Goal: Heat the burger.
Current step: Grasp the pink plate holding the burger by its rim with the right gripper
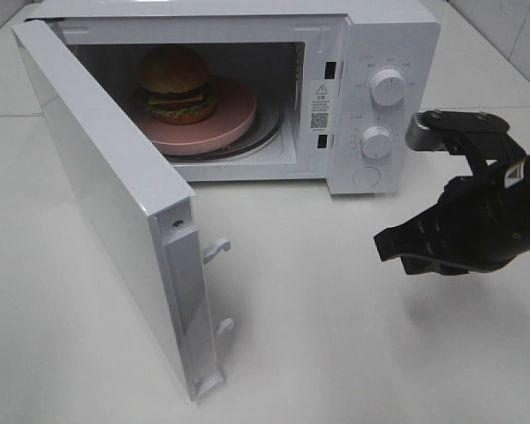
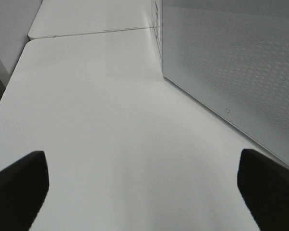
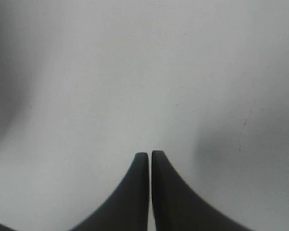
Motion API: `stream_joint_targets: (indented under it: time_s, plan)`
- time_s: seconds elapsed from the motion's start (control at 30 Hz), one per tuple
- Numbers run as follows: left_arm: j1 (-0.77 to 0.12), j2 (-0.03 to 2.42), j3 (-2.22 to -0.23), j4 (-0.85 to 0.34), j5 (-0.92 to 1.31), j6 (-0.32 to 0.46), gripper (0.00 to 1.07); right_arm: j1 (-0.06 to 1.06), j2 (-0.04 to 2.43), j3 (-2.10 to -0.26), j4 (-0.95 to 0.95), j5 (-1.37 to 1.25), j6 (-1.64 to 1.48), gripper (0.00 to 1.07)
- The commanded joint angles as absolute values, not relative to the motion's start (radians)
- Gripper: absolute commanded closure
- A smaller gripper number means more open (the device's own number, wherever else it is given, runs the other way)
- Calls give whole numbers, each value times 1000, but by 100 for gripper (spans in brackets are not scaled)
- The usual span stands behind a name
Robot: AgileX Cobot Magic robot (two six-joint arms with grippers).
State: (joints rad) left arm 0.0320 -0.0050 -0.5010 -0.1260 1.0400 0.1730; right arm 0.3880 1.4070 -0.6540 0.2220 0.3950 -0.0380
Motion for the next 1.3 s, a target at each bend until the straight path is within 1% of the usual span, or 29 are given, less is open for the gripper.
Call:
stream_joint_targets:
  time_s: [0.03,0.07,0.1,0.13,0.17,0.2,0.23,0.27,0.3,0.33,0.37,0.4,0.57,0.6,0.73,0.8,0.83,0.87,0.93,1.07,1.1,1.13,1.3]
  plan:
    - [34,-23,-498,-128,1035,169,6,385,1396,-719,174,501,-210,90]
    - [34,-23,-498,-128,1035,169,6,385,1396,-719,174,501,-210,90]
    - [34,-23,-498,-128,1035,169,6,386,1396,-746,167,518,-294,76]
    - [34,-23,-498,-128,1035,169,6,388,1396,-760,166,525,-332,66]
    - [34,-23,-498,-128,1035,169,6,388,1396,-760,166,525,-332,66]
    - [34,-23,-498,-128,1035,169,6,390,1396,-783,166,539,-392,47]
    - [34,-23,-498,-128,1035,169,6,396,1396,-791,162,546,-423,38]
    - [34,-23,-498,-128,1035,169,6,396,1396,-791,162,546,-423,38]
    - [34,-23,-498,-128,1035,169,6,410,1396,-809,147,561,-519,17]
    - [34,-23,-498,-128,1035,169,6,412,1399,-819,147,567,-575,7]
    - [34,-23,-498,-128,1035,169,6,412,1399,-819,147,567,-575,7]
    - [34,-23,-498,-128,1035,169,6,414,1403,-839,150,585,-686,6]
    - [34,-23,-498,-128,1035,169,6,414,1437,-890,145,649,-871,7]
    - [34,-23,-498,-128,1035,169,6,420,1459,-920,141,682,-953,7]
    - [34,-23,-498,-128,1035,169,6,443,1492,-961,116,705,-1043,7]
    - [34,-23,-498,-128,1035,169,6,462,1534,-1011,113,709,-1146,8]
    - [34,-23,-498,-128,1035,169,6,462,1534,-1011,113,709,-1146,8]
    - [34,-23,-498,-128,1035,169,6,477,1565,-1053,113,712,-1218,8]
    - [34,-23,-498,-128,1035,169,6,485,1581,-1070,113,712,-1251,8]
    - [34,-23,-498,-128,1035,169,6,519,1684,-1182,138,661,-1322,9]
    - [34,-23,-498,-128,1035,169,6,519,1684,-1182,138,661,-1322,9]
    - [34,-23,-498,-128,1035,169,6,532,1725,-1237,136,668,-1328,10]
    - [34,-23,-498,-128,1035,169,6,561,1805,-1328,136,676,-1404,10]
